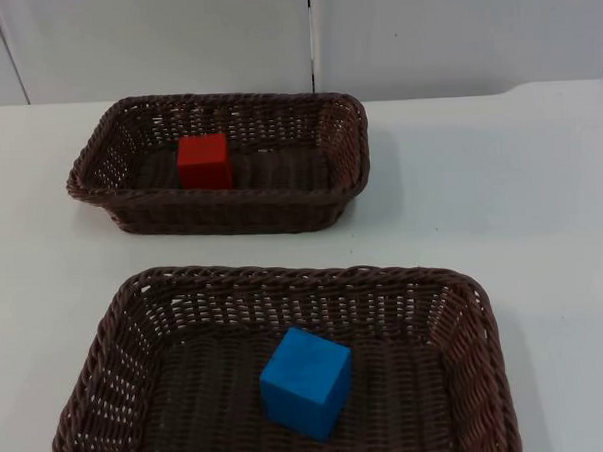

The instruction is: Pick up one cube with the left hand and place it into the upper basket. Pick up one cube with the right hand and place it into the lower basket.

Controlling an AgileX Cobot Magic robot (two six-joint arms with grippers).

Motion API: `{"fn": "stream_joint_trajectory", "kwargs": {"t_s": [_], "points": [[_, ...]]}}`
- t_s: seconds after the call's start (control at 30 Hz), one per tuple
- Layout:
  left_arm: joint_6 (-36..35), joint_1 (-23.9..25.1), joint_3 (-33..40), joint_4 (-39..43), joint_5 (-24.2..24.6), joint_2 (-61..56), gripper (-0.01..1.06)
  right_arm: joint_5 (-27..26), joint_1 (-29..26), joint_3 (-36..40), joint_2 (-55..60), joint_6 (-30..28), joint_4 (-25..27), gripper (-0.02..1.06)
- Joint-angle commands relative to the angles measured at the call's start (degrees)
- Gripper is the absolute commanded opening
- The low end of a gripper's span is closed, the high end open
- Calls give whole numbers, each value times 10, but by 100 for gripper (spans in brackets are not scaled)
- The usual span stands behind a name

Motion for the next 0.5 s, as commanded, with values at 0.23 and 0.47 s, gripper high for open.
{"fn": "stream_joint_trajectory", "kwargs": {"t_s": [0.23,0.47], "points": [[-4,1,2,1,0,-2,105,0,-110,4,-2,0,1,105],[-4,1,2,1,0,-2,105,0,-172,4,-2,0,1,105]]}}
